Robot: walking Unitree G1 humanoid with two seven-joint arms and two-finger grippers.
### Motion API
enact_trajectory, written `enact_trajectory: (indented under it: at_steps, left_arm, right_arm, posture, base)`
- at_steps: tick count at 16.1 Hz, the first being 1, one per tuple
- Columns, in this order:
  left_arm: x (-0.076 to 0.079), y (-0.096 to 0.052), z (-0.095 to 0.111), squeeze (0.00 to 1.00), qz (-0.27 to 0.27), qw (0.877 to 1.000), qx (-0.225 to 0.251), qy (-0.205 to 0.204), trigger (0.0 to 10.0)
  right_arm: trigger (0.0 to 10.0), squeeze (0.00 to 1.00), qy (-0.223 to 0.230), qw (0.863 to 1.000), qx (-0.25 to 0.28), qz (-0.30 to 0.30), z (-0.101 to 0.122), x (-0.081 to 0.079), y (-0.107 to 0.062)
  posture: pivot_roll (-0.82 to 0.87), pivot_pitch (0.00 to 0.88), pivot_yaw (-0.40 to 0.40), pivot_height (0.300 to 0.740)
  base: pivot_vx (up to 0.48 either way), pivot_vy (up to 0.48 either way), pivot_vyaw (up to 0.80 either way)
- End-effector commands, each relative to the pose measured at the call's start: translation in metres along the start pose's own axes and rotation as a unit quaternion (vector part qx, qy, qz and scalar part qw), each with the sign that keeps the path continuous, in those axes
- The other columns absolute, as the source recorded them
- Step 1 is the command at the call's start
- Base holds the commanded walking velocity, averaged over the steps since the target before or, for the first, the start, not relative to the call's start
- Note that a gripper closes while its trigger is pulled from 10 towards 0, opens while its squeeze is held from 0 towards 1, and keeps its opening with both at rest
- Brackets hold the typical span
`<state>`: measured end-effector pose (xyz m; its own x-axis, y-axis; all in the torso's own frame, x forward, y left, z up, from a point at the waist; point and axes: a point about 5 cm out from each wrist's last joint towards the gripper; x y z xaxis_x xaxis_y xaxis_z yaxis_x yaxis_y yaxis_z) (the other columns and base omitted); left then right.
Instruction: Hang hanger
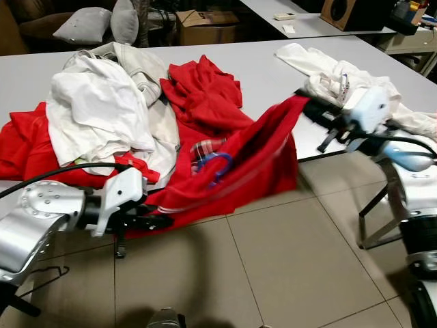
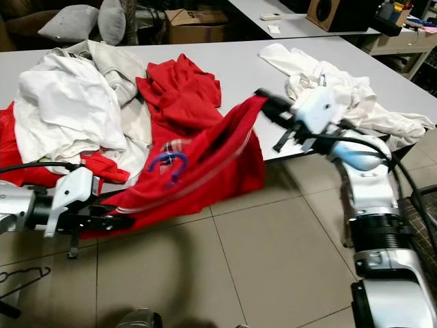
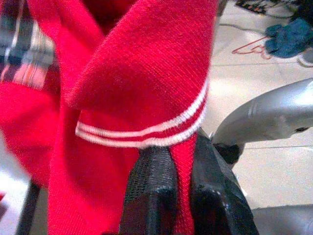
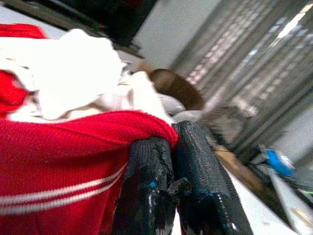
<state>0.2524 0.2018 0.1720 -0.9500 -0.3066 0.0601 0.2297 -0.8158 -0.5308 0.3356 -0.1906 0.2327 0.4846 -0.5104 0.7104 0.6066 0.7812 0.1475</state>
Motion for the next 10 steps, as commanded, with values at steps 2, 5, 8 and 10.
enact_trajectory:
  at_steps: [2,5,8,10]
  left_arm:
    - [0.001,0.002,0.017,0.00,-0.021,0.999,0.027,0.018,0.0]
    - [0.006,0.005,0.036,0.00,-0.052,0.996,0.064,0.026,0.0]
    - [0.016,0.011,0.040,0.00,-0.093,0.993,0.068,0.021,0.0]
    - [0.015,0.012,0.038,0.00,-0.091,0.994,0.064,0.017,0.0]
  right_arm:
    - [0.0,0.00,0.013,0.999,0.021,0.043,0.011,-0.001,0.007]
    - [10.0,0.00,0.056,0.992,0.006,0.112,0.006,-0.019,0.008]
    - [10.0,1.00,0.106,0.986,0.033,0.123,0.013,-0.017,0.016]
    - [10.0,1.00,0.119,0.981,0.023,0.152,0.014,-0.019,0.013]
  posture:
    - [0.08,0.000,-0.044,0.740]
    - [0.08,0.000,-0.046,0.740]
    - [0.08,0.000,-0.046,0.740]
    - [0.08,0.000,-0.045,0.740]
  base:
    - [0.000,0.000,0.00]
    - [0.000,0.000,0.00]
    - [0.000,0.000,0.00]
    - [0.000,0.000,0.00]
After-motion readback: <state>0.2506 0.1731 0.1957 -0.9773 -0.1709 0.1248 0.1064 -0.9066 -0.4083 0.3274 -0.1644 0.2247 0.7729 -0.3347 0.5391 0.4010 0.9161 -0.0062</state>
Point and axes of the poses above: a point about 5 cm out from each wrist's last joint towards the gripper, its own y axis pointing out of the wrist towards the gripper, its own z axis along the axis of the wrist's last joint, x = y × z, and after that the axes turned 11 degrees about -y, right-handed
